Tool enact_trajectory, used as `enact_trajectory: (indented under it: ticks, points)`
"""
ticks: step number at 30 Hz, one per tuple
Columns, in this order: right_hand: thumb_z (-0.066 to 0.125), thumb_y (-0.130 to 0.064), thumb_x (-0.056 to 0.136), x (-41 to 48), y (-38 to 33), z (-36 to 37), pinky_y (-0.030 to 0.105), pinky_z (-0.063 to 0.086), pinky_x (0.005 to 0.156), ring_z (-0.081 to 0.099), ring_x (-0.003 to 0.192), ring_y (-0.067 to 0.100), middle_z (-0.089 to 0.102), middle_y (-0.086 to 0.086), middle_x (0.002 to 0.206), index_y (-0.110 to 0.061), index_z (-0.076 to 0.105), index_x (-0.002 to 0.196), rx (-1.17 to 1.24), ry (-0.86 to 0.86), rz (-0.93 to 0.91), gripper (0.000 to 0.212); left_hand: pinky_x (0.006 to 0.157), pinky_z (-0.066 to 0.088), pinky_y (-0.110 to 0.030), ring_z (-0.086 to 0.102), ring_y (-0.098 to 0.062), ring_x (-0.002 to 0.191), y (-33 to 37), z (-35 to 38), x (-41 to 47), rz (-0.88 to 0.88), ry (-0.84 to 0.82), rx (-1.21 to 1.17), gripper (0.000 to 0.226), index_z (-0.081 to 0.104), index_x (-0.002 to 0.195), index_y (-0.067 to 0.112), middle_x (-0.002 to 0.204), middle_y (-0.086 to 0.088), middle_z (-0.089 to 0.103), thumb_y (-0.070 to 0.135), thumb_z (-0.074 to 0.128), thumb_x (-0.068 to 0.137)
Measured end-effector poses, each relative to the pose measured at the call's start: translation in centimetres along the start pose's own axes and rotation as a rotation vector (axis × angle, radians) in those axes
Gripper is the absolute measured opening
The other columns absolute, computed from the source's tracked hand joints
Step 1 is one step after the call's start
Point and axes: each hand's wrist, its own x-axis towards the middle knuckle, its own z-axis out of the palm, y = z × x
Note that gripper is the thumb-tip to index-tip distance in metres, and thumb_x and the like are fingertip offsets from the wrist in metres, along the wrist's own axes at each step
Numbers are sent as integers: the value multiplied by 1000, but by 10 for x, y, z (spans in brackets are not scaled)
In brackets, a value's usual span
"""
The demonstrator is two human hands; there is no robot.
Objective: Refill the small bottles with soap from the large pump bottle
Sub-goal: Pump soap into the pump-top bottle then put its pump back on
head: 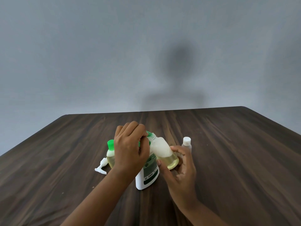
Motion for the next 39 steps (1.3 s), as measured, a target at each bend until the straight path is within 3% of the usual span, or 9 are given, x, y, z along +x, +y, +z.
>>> enact_trajectory:
  ticks: [5,8,12,16,25,30,34,39]
  points:
    - [70,-48,83,3,-3,2,24,56,67,64,91,21,58,-11,105,-46,49,112,11,16,-12,36,61,32,-33,43,-17,56,-2,-5,12,48,-34,20,18,49,59,7,59,-1,48,7,40,75]
    - [69,-51,83,3,-3,2,29,58,67,64,93,23,58,-12,106,-47,48,113,1,14,-9,37,61,32,-32,41,-14,57,-3,-4,11,39,-25,8,18,49,59,7,59,0,48,6,41,74]
    - [69,-51,84,0,2,2,34,59,68,64,93,23,59,-7,107,-46,48,113,-37,1,2,36,59,33,-34,42,-16,58,-3,-2,1,8,-16,10,17,49,59,6,60,0,49,6,40,73]
    - [67,-55,83,-1,1,1,29,59,68,64,95,23,58,-8,108,-49,47,113,-42,2,8,36,60,34,-37,47,-18,57,-2,-4,-1,8,-27,8,18,51,60,6,61,-1,53,6,40,74]
    - [71,-44,83,4,-3,2,25,56,63,64,88,22,59,-10,104,-46,49,112,6,7,-24,36,64,30,-28,42,-10,60,-3,-11,13,50,-75,19,18,52,61,8,62,2,52,8,41,74]
    - [69,-48,84,2,-1,1,27,56,64,64,87,22,60,-3,103,-46,48,112,-20,0,-12,35,63,34,-35,52,-20,57,-2,-7,-1,7,-45,27,18,53,60,6,62,-1,55,7,40,74]
    - [71,-45,83,2,0,1,34,58,65,64,88,23,60,-8,103,-45,50,111,-14,14,-14,35,64,34,-34,52,-20,57,1,-9,2,10,-53,33,19,54,61,6,62,-1,56,8,40,74]
    - [71,-49,83,4,-4,1,24,56,61,64,85,23,60,-6,103,-45,50,112,16,14,-25,36,66,31,-29,50,-15,58,-4,-11,11,79,-71,72,18,55,63,10,64,3,55,8,44,77]
